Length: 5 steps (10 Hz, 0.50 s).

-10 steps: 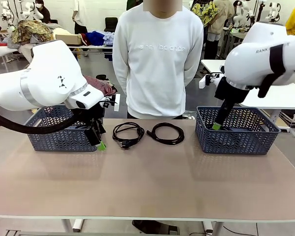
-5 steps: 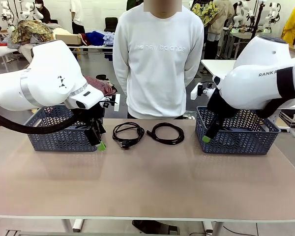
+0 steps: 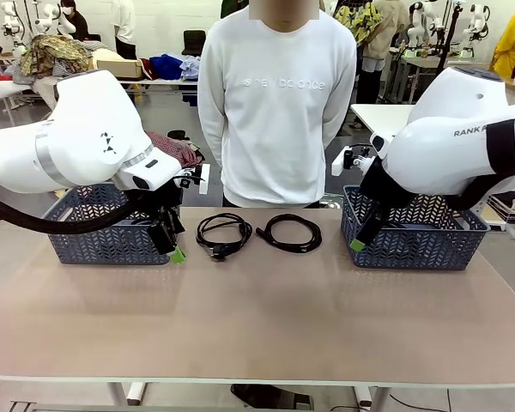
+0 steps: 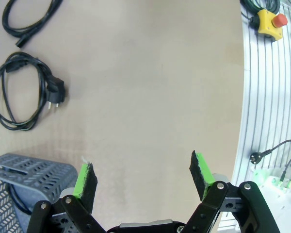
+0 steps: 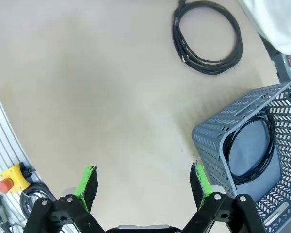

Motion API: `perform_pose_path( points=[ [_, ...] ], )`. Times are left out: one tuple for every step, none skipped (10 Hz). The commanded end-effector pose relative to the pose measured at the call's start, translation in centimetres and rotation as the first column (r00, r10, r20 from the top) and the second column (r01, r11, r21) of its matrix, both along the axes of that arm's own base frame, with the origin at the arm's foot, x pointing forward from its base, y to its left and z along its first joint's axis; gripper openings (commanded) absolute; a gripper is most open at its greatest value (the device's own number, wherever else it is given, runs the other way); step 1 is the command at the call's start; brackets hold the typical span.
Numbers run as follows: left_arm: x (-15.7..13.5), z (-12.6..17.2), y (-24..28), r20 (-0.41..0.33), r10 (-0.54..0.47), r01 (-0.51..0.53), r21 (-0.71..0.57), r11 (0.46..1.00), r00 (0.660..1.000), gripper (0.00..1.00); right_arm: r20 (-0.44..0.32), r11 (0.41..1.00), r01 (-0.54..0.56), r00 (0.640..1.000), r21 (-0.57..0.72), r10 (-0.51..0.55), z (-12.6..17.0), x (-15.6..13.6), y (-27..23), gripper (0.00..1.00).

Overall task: Organize the cables according to human instructions.
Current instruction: Pick up a bundle of cables and place it in the basket indicated by the human.

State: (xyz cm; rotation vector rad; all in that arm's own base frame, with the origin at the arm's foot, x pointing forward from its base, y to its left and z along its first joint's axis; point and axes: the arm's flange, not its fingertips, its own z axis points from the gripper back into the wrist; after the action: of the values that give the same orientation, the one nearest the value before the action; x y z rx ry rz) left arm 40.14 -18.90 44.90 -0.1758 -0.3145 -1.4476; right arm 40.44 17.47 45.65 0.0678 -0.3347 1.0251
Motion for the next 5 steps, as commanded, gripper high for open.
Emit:
perform_pose_path(
  points=[
    [-0.03,0.09,0.25,0.0,0.002,-0.002,0.005,1.0,1.0,1.0,0.005,1.0,-0.006,1.0,-0.009,0.006,0.03,-0.11,0.26,1.0],
    [-0.03,0.09,0.25,0.0,0.002,-0.002,0.005,1.0,1.0,1.0,0.005,1.0,-0.006,1.0,-0.009,0.006,0.03,-0.11,0.26,1.0],
    [-0.03,0.09,0.25,0.0,0.002,-0.002,0.005,1.0,1.0,1.0,0.005,1.0,-0.006,1.0,-0.009,0.006,0.03,-0.11,0.26,1.0],
    [-0.03,0.09,0.25,0.0,0.002,-0.002,0.005,1.0,1.0,1.0,0.005,1.0,-0.006,1.0,-0.009,0.006,0.03,-0.11,0.26,1.0],
    [-0.03,0.09,0.25,0.0,0.002,-0.002,0.005,1.0,1.0,1.0,0.005,1.0,-0.006,1.0,-0.009,0.006,0.03,-0.11,0.26,1.0]
  ],
)
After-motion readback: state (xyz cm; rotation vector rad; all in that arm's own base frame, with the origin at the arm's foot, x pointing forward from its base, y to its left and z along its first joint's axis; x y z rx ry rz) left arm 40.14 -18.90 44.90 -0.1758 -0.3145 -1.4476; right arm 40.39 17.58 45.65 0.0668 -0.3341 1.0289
